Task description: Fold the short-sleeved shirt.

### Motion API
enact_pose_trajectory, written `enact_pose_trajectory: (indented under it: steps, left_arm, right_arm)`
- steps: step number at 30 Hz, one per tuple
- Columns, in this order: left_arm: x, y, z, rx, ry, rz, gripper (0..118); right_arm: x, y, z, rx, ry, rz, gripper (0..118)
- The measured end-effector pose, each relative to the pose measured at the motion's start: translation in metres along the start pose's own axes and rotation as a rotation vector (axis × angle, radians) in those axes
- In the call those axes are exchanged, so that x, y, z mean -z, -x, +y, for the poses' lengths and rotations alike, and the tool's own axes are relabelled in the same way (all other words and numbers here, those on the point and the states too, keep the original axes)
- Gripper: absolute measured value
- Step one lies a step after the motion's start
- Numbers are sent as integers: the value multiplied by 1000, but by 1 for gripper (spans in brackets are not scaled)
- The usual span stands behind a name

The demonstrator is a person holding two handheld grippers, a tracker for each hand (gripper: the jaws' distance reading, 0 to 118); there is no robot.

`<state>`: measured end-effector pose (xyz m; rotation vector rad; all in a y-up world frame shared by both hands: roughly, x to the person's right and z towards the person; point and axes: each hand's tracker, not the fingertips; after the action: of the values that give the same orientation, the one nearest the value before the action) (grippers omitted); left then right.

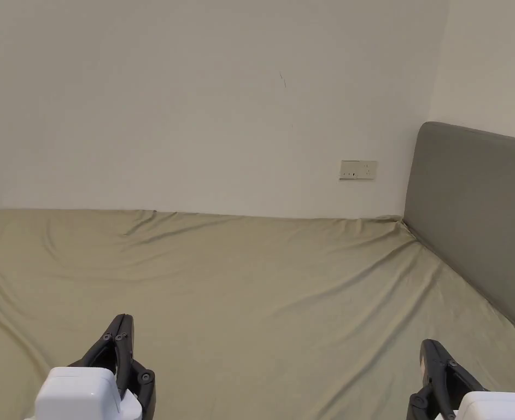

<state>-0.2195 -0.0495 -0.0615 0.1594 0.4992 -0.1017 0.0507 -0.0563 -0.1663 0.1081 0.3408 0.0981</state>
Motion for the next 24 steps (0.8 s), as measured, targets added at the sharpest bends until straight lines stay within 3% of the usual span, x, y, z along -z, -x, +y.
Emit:
enact_pose_trajectory:
  steps: [24]
  left_arm:
    - [-1,5,-4,-11,11,9,0]
  right_arm:
    - [2,6,-2,-4,8,19,1]
